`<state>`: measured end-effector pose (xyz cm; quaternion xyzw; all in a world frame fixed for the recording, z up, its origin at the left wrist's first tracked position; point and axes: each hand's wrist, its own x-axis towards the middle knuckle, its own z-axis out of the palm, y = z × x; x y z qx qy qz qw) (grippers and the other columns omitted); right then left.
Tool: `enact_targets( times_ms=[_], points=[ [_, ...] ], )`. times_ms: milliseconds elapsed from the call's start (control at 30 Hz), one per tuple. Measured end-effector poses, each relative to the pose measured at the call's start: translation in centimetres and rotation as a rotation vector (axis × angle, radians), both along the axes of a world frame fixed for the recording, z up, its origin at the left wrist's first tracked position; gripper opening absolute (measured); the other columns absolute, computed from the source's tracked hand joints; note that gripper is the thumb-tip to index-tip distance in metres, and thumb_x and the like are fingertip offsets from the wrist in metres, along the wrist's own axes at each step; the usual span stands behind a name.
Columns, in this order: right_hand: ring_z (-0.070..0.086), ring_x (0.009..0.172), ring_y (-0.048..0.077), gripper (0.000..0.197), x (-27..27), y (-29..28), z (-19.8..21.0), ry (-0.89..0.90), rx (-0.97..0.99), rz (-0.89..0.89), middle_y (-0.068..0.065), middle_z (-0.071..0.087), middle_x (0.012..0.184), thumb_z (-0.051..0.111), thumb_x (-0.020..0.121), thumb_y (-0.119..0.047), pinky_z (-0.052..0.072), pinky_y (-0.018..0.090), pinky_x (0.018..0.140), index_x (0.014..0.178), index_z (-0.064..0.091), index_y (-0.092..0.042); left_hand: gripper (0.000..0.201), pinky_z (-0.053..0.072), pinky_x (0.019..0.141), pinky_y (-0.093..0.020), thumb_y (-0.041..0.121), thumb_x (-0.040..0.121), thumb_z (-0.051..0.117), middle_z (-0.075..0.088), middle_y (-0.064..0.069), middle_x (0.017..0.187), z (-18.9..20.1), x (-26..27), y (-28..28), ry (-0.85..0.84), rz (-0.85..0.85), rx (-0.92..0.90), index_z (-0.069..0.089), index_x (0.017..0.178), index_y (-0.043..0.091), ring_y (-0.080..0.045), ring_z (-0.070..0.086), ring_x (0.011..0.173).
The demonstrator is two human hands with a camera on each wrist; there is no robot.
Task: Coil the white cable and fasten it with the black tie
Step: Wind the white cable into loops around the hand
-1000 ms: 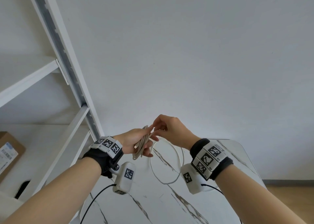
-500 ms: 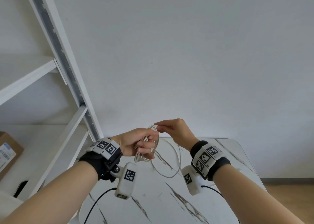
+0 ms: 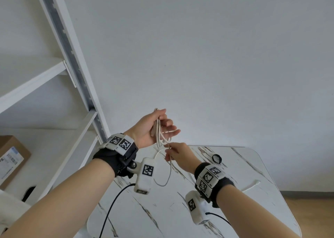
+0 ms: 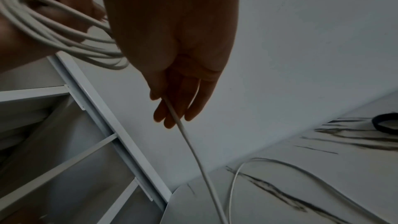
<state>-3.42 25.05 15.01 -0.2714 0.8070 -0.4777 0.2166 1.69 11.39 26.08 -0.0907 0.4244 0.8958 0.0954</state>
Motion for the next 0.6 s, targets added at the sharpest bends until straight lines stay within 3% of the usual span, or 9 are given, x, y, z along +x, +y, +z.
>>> enact_targets(
  times_ms=[67,133,200,300,433,600],
  points=[
    [0.062,0.073,0.016,0.023,0.4,-0.1,-0.5,-0.038,0.045,0.038,0.002,0.067,0.075,0.047,0.093,-0.011,0.050,0.031,0.081,0.113,0.059,-0.010,0.044,0.051,0.094,-0.045,0.025,0.097,0.044,0.053,-0.006,0.055,0.0,-0.3,-0.2,-0.015,0.089,-0.010,0.042,0.055,0.014,-0.023,0.065,0.061],
    [0.060,0.068,0.009,0.029,0.9,-0.1,-0.9,-0.042,0.096,0.062,0.001,0.067,0.077,0.044,0.093,-0.008,0.047,0.021,0.074,0.120,0.054,-0.008,0.038,0.053,0.090,-0.045,0.024,0.097,0.046,0.059,-0.008,0.058,0.1,-0.6,-0.4,-0.017,0.166,0.001,0.042,0.061,0.012,-0.025,0.069,0.066],
    [0.059,0.066,0.007,0.023,1.5,0.1,-1.2,-0.060,0.090,0.057,-0.001,0.066,0.074,0.044,0.092,-0.006,0.045,0.018,0.069,0.114,0.052,-0.009,0.035,0.054,0.088,-0.044,0.024,0.097,0.046,0.067,-0.012,0.064,0.1,-0.9,-0.6,-0.011,0.242,0.009,0.044,0.064,0.011,-0.028,0.072,0.071],
    [0.061,0.065,0.013,0.008,2.2,0.9,-2.0,-0.106,0.030,-0.020,0.000,0.067,0.072,0.048,0.092,-0.009,0.047,0.023,0.068,0.099,0.045,-0.012,0.032,0.052,0.090,-0.043,0.025,0.097,0.046,0.073,-0.015,0.078,0.1,-1.4,-1.3,0.020,0.322,0.009,0.048,0.069,0.010,-0.031,0.073,0.082],
    [0.058,0.059,0.014,0.006,2.7,2.0,-2.1,-0.112,-0.010,-0.075,0.004,0.067,0.071,0.052,0.091,-0.012,0.049,0.026,0.063,0.086,0.049,-0.014,0.024,0.052,0.091,-0.042,0.026,0.098,0.046,0.075,-0.016,0.087,-0.7,-1.5,-2.9,0.009,0.395,-0.006,0.052,0.081,0.010,-0.031,0.073,0.087],
    [0.049,0.053,0.007,0.007,2.8,1.9,0.3,0.029,0.056,0.028,-0.004,0.059,0.065,0.053,0.091,-0.019,0.043,0.016,0.055,0.085,0.058,-0.020,0.020,0.048,0.096,-0.040,0.029,0.098,0.046,0.075,-0.016,0.088,-2.3,-1.6,-3.5,-0.024,0.401,-0.091,0.050,0.089,0.012,-0.031,0.073,0.085]
  ],
)
